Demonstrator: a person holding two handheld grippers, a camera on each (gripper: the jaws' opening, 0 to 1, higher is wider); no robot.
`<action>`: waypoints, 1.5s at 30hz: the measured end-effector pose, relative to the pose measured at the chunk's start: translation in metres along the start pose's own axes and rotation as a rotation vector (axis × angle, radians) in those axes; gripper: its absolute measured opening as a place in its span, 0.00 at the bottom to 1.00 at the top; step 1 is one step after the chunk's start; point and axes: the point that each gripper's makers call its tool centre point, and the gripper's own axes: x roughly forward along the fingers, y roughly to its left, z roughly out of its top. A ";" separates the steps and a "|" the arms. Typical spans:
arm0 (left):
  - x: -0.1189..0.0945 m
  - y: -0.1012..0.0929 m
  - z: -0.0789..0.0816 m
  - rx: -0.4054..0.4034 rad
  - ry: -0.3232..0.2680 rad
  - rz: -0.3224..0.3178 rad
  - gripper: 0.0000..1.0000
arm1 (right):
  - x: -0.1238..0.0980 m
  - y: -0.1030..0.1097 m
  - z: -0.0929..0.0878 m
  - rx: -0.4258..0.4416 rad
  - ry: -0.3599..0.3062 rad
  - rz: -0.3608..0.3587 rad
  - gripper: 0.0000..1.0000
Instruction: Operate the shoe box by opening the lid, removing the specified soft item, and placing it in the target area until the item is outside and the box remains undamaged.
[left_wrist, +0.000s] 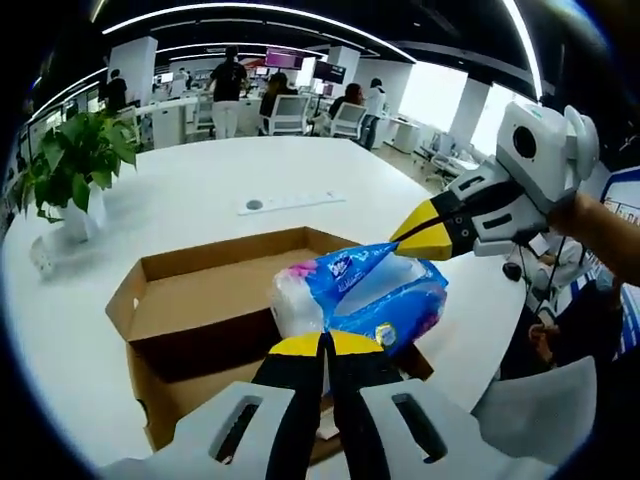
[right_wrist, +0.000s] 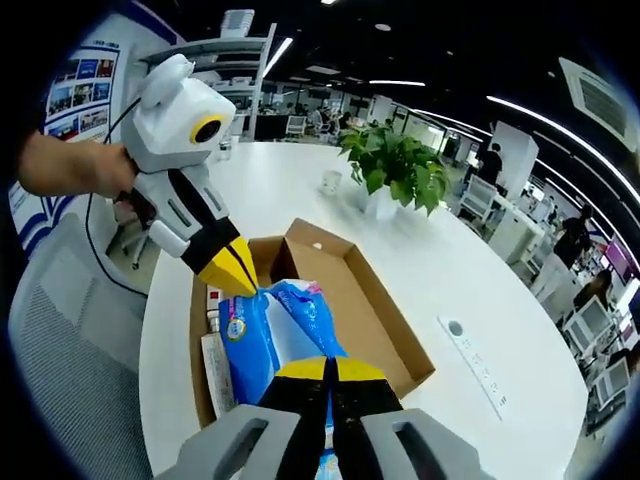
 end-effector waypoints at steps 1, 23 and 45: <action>0.000 -0.002 0.001 0.001 -0.001 -0.003 0.00 | -0.002 -0.001 0.000 0.001 0.000 -0.003 0.00; 0.019 -0.045 0.019 0.038 0.006 -0.077 0.00 | -0.041 -0.020 -0.027 0.024 0.020 -0.060 0.00; 0.047 -0.094 0.036 0.077 -0.006 -0.140 0.00 | -0.080 -0.043 -0.065 0.057 0.047 -0.128 0.00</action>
